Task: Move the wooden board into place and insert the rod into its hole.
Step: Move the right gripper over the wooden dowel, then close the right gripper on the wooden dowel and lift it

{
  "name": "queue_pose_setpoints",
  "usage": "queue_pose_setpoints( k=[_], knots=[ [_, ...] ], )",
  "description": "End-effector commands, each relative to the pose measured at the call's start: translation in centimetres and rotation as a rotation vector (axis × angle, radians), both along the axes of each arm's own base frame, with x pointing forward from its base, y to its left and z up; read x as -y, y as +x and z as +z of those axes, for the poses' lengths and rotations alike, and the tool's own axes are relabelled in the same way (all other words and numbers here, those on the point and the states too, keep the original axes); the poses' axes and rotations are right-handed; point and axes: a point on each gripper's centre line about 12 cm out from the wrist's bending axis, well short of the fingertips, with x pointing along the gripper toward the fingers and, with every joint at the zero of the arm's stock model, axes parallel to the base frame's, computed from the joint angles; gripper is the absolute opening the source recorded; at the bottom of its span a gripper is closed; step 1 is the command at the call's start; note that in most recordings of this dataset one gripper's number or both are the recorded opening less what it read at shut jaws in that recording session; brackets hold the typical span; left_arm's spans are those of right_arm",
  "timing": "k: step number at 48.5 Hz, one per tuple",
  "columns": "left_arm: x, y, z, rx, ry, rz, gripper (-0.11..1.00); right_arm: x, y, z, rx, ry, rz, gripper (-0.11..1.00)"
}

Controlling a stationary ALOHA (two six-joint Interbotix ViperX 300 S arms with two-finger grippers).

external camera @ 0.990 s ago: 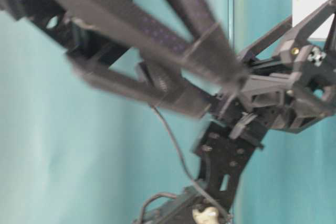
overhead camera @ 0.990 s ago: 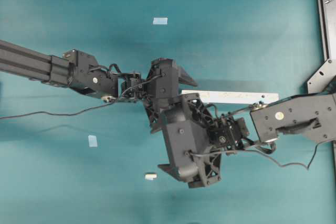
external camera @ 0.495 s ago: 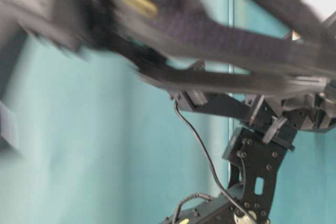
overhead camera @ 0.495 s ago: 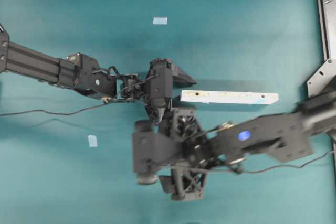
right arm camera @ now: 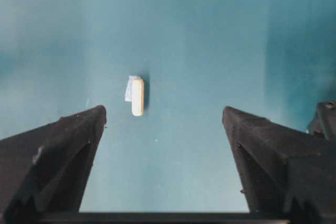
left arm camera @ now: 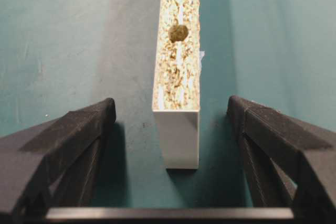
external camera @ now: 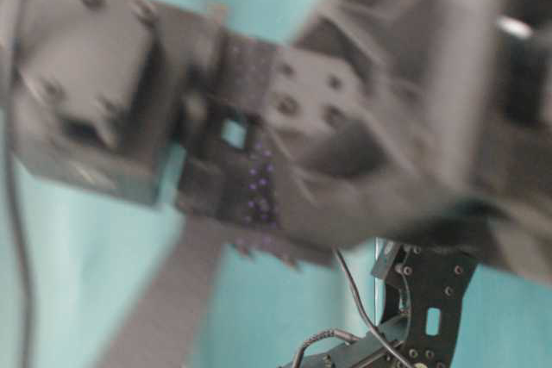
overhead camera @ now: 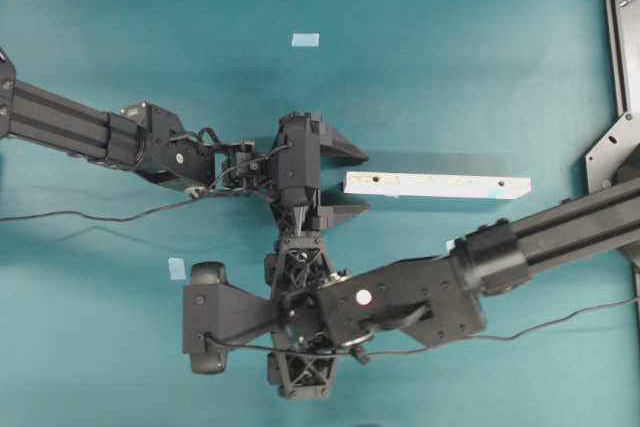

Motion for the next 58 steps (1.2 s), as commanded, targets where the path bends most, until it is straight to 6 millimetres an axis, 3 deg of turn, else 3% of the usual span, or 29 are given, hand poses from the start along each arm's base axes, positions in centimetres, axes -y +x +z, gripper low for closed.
queue_pose_setpoints(
  k=[1, 32, 46, 58],
  knots=[
    [-0.1, 0.1, 1.1, 0.022, -0.002, 0.001, 0.84, 0.2, 0.7, 1.3, 0.013, 0.031, -0.022, 0.95],
    [-0.1, 0.0, 0.8, 0.013, -0.003, 0.002, 0.84, 0.0, 1.9, -2.3, -0.017, 0.080, -0.059, 0.94],
    [0.1, 0.0, 0.9, 0.014, -0.003, -0.001, 0.84, -0.3, 1.9, -3.3, -0.027, 0.079, -0.059, 0.75],
    [0.3, 0.0, 0.8, 0.012, -0.003, -0.006, 0.84, -1.0, 1.7, -3.4, -0.033, 0.089, -0.051, 0.71]
  ],
)
